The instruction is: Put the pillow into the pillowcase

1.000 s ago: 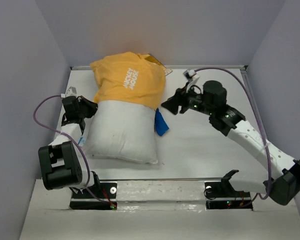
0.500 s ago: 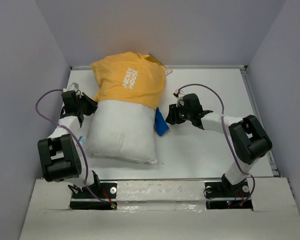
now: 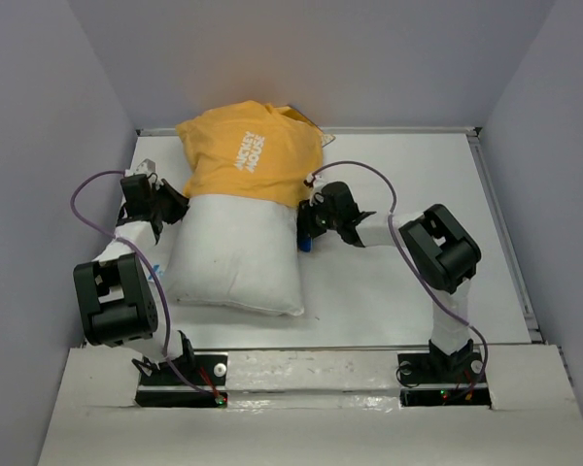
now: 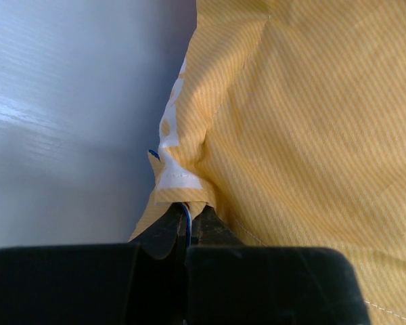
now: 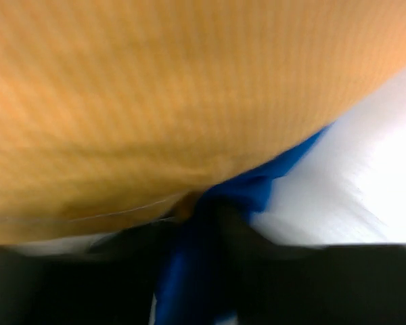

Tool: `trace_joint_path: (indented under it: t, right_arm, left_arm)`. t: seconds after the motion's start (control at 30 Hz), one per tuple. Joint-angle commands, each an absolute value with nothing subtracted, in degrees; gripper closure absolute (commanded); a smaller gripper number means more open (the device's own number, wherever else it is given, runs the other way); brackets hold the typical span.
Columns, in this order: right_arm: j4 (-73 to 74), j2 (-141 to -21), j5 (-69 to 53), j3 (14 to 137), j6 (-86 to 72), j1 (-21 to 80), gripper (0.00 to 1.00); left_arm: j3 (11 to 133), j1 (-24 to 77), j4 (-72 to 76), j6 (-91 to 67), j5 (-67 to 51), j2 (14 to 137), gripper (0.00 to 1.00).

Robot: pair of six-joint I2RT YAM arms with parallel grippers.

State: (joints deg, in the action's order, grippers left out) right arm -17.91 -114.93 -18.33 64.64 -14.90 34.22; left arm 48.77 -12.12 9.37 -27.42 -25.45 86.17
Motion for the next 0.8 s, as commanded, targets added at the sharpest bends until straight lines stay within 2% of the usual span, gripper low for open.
trace_joint_path:
  t: [0.0, 0.03, 0.17, 0.3, 0.33, 0.4, 0.43, 0.5, 0.53, 0.57, 0.63, 0.77]
  right_arm:
    - [-23.2, -113.1, -9.2, 64.4, -19.4, 34.5, 0.91]
    - [-23.3, -108.9, -6.9, 62.8, -19.9, 34.5, 0.99]
    - [-21.4, -94.6, 5.1, 53.8, -20.7, 33.1, 1.00]
    - [-19.2, -84.1, 3.7, 45.4, -25.0, 26.5, 1.00]
    - [-17.3, -83.5, 1.7, 43.3, -27.6, 24.9, 0.91]
    - [-16.1, -83.9, -4.7, 41.6, -30.2, 22.6, 0.79]
    - [-16.1, -84.3, -4.9, 39.6, -31.9, 22.6, 0.59]
    - [-15.1, -85.4, -4.1, 38.7, -32.3, 22.0, 0.42]
    - [-13.6, -85.1, -3.6, 38.7, -32.0, 22.0, 0.30]
    - [-13.2, -84.3, -3.3, 38.6, -31.6, 22.0, 0.24]
    - [-12.8, -80.9, -4.6, 38.9, -29.1, 22.0, 0.17]
    - [-11.0, -79.6, -13.8, 42.6, -23.0, 22.0, 0.17]
  left_arm:
    - [52.3, -12.0, 10.5, -26.3, -26.8, 86.0, 1.00]
    - [52.6, -12.0, 10.1, -26.1, -26.5, 86.1, 1.00]
    - [53.6, -12.1, 9.9, -26.2, -26.2, 86.6, 1.00]
    - [53.5, -12.4, 10.3, -26.8, -26.8, 86.7, 1.00]
    - [53.0, -12.4, 10.6, -27.0, -27.2, 86.4, 1.00]
    - [52.6, -12.4, 10.9, -27.3, -27.7, 86.1, 1.00]
    - [52.1, -12.4, 10.9, -27.3, -27.8, 86.0, 1.00]
    - [51.3, -12.4, 11.4, -27.9, -28.7, 85.0, 1.00]
    - [50.2, -12.3, 11.7, -28.1, -29.0, 84.6, 1.00]
    - [49.8, -12.2, 12.0, -28.3, -29.4, 84.2, 1.00]
    - [49.2, -12.0, 12.1, -28.7, -30.3, 84.0, 1.00]
    - [48.8, -11.0, 12.6, -29.2, -30.7, 83.6, 1.00]
